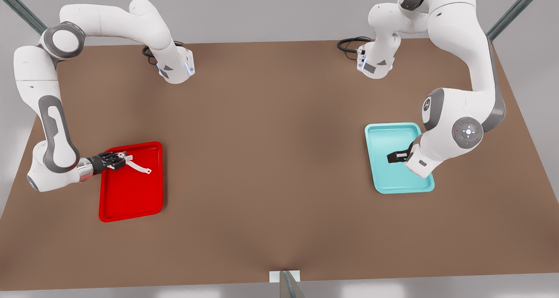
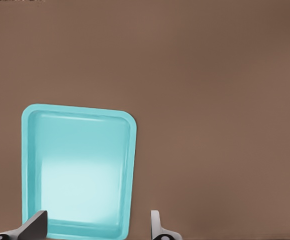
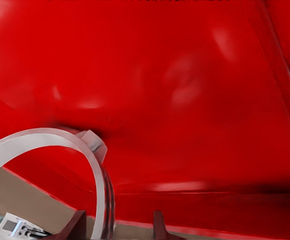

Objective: Take the drainage pipe clamp from the left arm, pass it to the right arm, and place it in the plate on the right side

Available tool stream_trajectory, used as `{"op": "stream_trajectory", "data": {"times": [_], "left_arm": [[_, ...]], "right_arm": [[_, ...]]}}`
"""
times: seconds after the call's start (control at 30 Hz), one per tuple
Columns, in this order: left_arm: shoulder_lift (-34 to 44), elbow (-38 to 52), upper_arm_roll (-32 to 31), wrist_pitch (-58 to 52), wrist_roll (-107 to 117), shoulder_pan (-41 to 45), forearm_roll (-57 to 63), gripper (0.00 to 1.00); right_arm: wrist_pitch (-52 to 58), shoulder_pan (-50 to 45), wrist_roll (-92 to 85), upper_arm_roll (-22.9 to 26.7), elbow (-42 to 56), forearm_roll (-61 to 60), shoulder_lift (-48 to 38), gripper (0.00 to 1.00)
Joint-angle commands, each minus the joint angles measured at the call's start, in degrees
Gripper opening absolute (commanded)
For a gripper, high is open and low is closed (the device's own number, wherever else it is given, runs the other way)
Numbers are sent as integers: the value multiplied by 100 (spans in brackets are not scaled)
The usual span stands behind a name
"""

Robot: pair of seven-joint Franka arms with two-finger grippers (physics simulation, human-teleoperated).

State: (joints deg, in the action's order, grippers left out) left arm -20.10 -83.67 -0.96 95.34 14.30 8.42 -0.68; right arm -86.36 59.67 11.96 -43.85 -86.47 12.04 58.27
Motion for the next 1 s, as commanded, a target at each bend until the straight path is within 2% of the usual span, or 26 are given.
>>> {"op": "stream_trajectory", "data": {"times": [0.0, 0.03, 0.2, 0.23, 0.27, 0.3, 0.37, 0.4, 0.43, 0.5, 0.53, 0.57, 0.6, 0.63, 0.7, 0.73, 0.77, 0.8, 0.83, 0.9, 0.93, 0.97], "left_arm": [[7, -9, 0, -15, -1377, 2, -2, 100], [7, -9, 0, -15, -1377, 2, -2, 100], [-2, -1, 0, 46, -1386, 28, -2, 100], [-2, -1, 0, 46, -1386, 28, -2, 100], [-2, 8, 0, 46, -1377, 37, -2, 100], [-2, 26, 0, 38, -1369, 37, -2, 100], [-2, 17, 0, 11, -1360, 28, -2, 100], [7, 17, 0, 2, -1360, 19, -2, 100], [-2, 17, 0, -6, -1360, 19, -2, 100], [7, 17, 0, -6, -1360, 28, -2, 100], [7, 26, 0, -6, -1369, 28, -2, 100], [7, 26, 0, -6, -1369, 28, -2, 100], [7, 26, 0, -6, -1369, 28, -2, 100], [7, 26, 0, -6, -1369, 28, -2, 100], [7, 35, 0, -6, -1360, 19, -2, 100], [7, 35, 0, -6, -1369, 19, -2, 100], [7, 35, 0, -6, -1369, 19, -2, 100], [7, 35, 0, -6, -1377, 19, -2, 100], [7, 35, 0, -6, -1377, 19, -2, 100], [7, 43, 0, -6, -1386, 46, 59, 100], [7, 52, 0, -6, -1386, 46, 59, 100], [7, 61, 0, -6, -1404, 46, 76, 100]], "right_arm": [[-57, 1, -660, -1, 7, -26, -8, 92], [-118, 1, -669, -10, 24, 17, -8, 100], [-109, -69, -924, -168, 446, 220, -35, 100], [-92, -78, -933, -352, 613, 307, -61, 100], [-57, -17, -933, -835, 789, 562, -79, 100], [-48, 115, -915, -1836, 895, 1396, -184, 100], [-22, 89, -871, -4165, 886, 3944, -202, 100], [119, -34, -871, -4702, 842, 4306, -263, 100], [347, -270, -819, -4984, 807, 4368, -473, 100], [348, -965, -845, -5213, 807, 4473, -798, 100], [348, -1509, -845, -4959, 851, 4403, -1765, 100], [348, -1897, -862, -4379, 921, 4272, -2205, 100], [365, -2405, -871, -3634, 1280, 3631, -2556, 100], [794, -3755, -871, -1845, 1973, 2799, -3091, 100], [787, -7217, -1406, 3804, 2108, -40, -4200, 100], [639, -8343, -1626, 5449, 1845, -683, -4314, 100], [112, -8596, -1741, 6055, 1204, -993, -4498, 100], [-459, -7852, -1741, 5356, 589, -967, -4850, 100], [-567, -6584, -1689, 4114, 376, -932, -4974, 100], [-435, -6311, -1653, 4034, 376, -870, -4974, 100], [-303, -5907, -1636, 3709, 376, -853, -5018, 100], [-207, -5835, -1653, 3638, 577, -826, -4931, 100]]}}
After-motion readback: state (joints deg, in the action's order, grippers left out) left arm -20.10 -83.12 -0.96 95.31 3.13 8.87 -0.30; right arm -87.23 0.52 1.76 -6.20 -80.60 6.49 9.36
